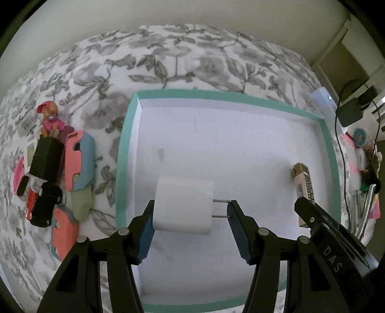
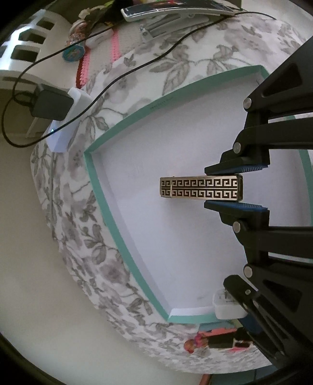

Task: Organize rigid objects
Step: 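Carry the white adapter and patterned bar over the teal-rimmed tray with both tools, then open both grippers to drop the adapter and bar into the tray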

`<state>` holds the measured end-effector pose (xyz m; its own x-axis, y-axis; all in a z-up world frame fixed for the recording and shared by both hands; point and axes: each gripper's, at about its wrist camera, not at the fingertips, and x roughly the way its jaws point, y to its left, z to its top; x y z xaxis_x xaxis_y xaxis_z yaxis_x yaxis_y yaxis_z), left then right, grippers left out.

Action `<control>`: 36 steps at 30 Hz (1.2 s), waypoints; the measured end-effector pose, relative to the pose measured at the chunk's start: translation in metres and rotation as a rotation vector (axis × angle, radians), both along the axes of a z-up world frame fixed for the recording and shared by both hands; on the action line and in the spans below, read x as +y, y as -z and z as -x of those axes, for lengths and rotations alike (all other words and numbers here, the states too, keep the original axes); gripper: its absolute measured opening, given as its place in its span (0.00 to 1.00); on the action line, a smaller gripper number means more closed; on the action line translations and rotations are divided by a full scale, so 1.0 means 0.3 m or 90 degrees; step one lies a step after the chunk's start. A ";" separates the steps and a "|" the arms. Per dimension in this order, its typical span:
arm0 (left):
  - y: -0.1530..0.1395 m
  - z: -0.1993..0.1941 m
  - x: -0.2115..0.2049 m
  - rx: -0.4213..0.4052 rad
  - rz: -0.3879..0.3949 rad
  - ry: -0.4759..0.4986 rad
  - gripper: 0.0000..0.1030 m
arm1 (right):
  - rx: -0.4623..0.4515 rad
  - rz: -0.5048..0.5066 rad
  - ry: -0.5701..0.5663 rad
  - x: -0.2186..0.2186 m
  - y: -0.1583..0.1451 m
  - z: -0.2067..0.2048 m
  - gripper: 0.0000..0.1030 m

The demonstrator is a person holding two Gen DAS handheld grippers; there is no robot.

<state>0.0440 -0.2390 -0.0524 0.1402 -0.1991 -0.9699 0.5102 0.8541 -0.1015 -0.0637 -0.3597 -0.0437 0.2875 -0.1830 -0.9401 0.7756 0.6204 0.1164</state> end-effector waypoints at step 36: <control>-0.193 -0.019 0.070 -0.065 0.038 -0.032 0.83 | -0.028 0.064 -0.039 0.041 -0.207 0.000 0.42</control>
<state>0.0497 -0.2179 0.0055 0.2492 -0.2470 -0.9364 0.4776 0.8725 -0.1031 -0.0637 -0.3474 0.0183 0.3422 -0.2569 -0.9038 0.7315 0.6765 0.0846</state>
